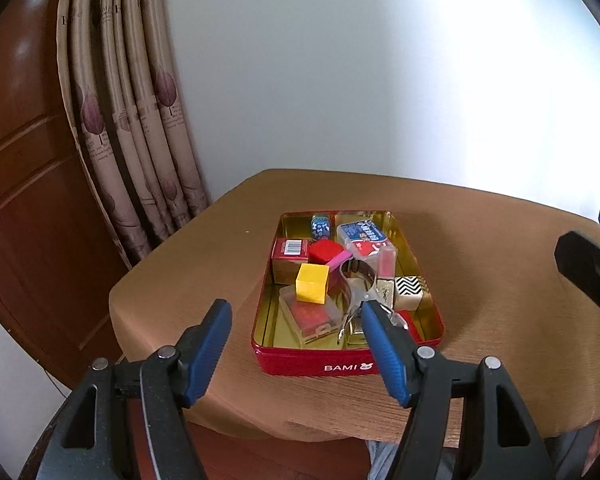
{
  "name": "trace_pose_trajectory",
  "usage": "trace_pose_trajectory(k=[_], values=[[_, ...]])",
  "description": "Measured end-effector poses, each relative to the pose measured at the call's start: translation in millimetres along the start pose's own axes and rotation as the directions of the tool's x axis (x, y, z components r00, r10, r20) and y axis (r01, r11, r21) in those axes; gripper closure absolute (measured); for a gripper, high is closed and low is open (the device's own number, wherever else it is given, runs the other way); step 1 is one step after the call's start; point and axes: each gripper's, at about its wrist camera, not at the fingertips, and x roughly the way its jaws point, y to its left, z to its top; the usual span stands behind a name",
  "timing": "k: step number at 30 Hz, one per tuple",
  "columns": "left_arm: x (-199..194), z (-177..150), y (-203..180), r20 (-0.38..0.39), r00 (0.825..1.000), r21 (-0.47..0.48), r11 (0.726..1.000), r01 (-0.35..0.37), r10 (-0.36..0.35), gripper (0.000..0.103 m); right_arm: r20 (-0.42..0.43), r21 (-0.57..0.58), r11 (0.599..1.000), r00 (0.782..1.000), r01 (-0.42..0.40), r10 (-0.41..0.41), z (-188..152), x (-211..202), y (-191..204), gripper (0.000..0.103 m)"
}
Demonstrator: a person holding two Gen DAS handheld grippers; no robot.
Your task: Organize rigid objects
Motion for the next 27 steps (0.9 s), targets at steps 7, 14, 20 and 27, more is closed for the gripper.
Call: trace_pose_trajectory(k=[7, 14, 20, 27], values=[[2, -2, 0, -0.010, 1.000, -0.008, 1.000, 0.011, -0.011, 0.024, -0.011, -0.013, 1.000, 1.000, -0.013, 0.013, -2, 1, 5, 0.001], [8, -2, 1, -0.039, 0.999, -0.011, 1.000, 0.023, -0.024, 0.023, -0.016, -0.013, 1.000, 1.000, -0.023, 0.023, -3, 2, 5, 0.001], [10, -2, 8, -0.050, 0.998, -0.046, 0.998, 0.031, -0.034, 0.023, -0.019, -0.015, 1.000, 1.000, -0.022, 0.022, -3, 4, 6, 0.001], [14, -2, 9, -0.069, 0.997, -0.045, 0.999, 0.030, -0.033, 0.023, -0.029, -0.021, 0.999, 0.999, -0.025, 0.024, -7, 6, 9, 0.001]])
